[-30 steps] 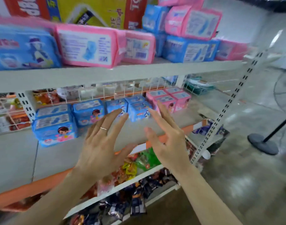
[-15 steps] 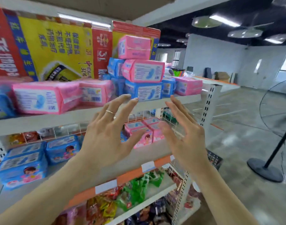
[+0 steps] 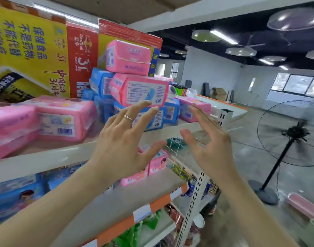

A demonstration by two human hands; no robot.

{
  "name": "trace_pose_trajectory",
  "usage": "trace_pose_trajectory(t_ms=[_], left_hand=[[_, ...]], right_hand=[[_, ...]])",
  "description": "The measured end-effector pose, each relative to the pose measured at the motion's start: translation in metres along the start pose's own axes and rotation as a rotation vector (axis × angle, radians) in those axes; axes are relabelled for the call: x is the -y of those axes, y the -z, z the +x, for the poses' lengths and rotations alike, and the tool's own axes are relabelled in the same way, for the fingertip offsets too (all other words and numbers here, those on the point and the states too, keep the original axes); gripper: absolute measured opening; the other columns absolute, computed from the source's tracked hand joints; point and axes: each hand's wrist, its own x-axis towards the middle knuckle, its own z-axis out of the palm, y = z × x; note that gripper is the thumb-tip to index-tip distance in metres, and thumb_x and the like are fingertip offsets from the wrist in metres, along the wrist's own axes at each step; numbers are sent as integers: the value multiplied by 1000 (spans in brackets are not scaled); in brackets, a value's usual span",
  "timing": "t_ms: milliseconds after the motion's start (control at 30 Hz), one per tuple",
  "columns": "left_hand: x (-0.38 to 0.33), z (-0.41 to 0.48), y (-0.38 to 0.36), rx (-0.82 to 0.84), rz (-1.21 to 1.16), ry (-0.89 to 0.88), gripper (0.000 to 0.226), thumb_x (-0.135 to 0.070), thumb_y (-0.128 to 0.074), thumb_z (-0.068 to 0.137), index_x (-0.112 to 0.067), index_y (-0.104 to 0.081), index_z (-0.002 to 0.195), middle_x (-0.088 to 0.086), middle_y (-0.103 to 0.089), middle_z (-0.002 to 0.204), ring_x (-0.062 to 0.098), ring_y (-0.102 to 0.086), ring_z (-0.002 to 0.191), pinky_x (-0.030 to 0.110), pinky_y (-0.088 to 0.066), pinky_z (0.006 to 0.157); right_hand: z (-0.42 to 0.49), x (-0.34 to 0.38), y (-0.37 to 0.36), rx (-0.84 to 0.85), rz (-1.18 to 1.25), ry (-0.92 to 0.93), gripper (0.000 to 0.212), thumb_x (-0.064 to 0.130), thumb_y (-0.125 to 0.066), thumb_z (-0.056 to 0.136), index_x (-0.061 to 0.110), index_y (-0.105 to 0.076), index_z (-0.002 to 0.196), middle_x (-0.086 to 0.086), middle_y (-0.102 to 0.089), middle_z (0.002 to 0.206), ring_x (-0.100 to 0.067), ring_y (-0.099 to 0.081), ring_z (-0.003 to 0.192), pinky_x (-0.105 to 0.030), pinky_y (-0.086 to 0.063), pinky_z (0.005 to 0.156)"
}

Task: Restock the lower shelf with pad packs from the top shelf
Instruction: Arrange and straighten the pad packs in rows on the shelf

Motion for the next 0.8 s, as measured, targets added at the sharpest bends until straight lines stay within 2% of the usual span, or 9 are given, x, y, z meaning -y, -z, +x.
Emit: trace_pose_trajectory(t_ms=[67,167,200,300,400,500,600,700,800], left_hand=[[4,4,-12,-5,-5,1,69,-63,-47,91,-18,-51,142,3,-48,149,29,-50,133,50,-45,101],[11,18,-28,-19,10,-15,64,-64,-47,91,-14,-59,129,3,-50,148,30,-54,129,48,-45,99],[12,23,-33,-30,12,-14,61,-63,-48,90,-13,-61,122,3,-51,147,29,-55,127,46,-45,98],[14,38,-43,-76,38,10,53,-59,-54,89,-12,-61,112,2,-53,144,27,-57,124,43,-46,93],[11,45,-53,-93,90,44,54,-59,-54,89,-11,-60,113,2,-55,142,28,-59,122,45,-48,93],[8,57,-58,-100,173,66,55,-59,-55,88,-11,-60,115,3,-55,140,30,-59,120,46,-47,95],[4,65,-61,-129,230,88,55,-55,-57,87,-8,-60,115,5,-56,138,32,-59,121,51,-48,96],[0,64,-64,-150,269,122,53,-53,-58,88,-8,-59,115,5,-56,138,32,-58,121,54,-50,93],[0,63,-62,-138,315,104,49,-53,-57,90,-11,-54,115,7,-55,137,33,-58,121,56,-51,92]], right_hand=[[12,-11,-3,34,-32,-7,62,39,-68,89,28,-47,146,12,-46,150,0,-35,141,-21,-27,116],[41,-29,-9,73,-58,-2,63,38,-67,89,31,-43,147,17,-38,152,27,-18,131,-1,-20,107],[53,-36,-10,89,-58,-14,64,38,-67,90,31,-42,148,18,-36,153,26,-17,131,-4,-24,109],[95,-57,-15,136,-111,-10,68,37,-68,90,30,-38,151,11,-30,160,-8,-27,146,-32,-30,117],[143,-76,-21,251,-178,17,69,37,-67,91,27,-36,152,3,-34,159,-22,-37,142,-34,-31,113],[198,-96,-35,359,-184,-1,69,40,-65,91,24,-35,152,-4,-45,152,-26,-45,135,-33,-36,106],[247,-106,-58,482,-194,-2,76,43,-66,90,23,-30,154,-8,-42,154,-28,-50,129,-33,-38,104],[283,-108,-86,661,-222,-17,70,40,-65,92,18,-36,151,-8,-43,151,-24,-59,95,-23,-43,70],[303,-101,-114,799,-265,37,64,44,-66,91,21,-44,146,-5,-48,147,-25,-53,123,-32,-41,80]])
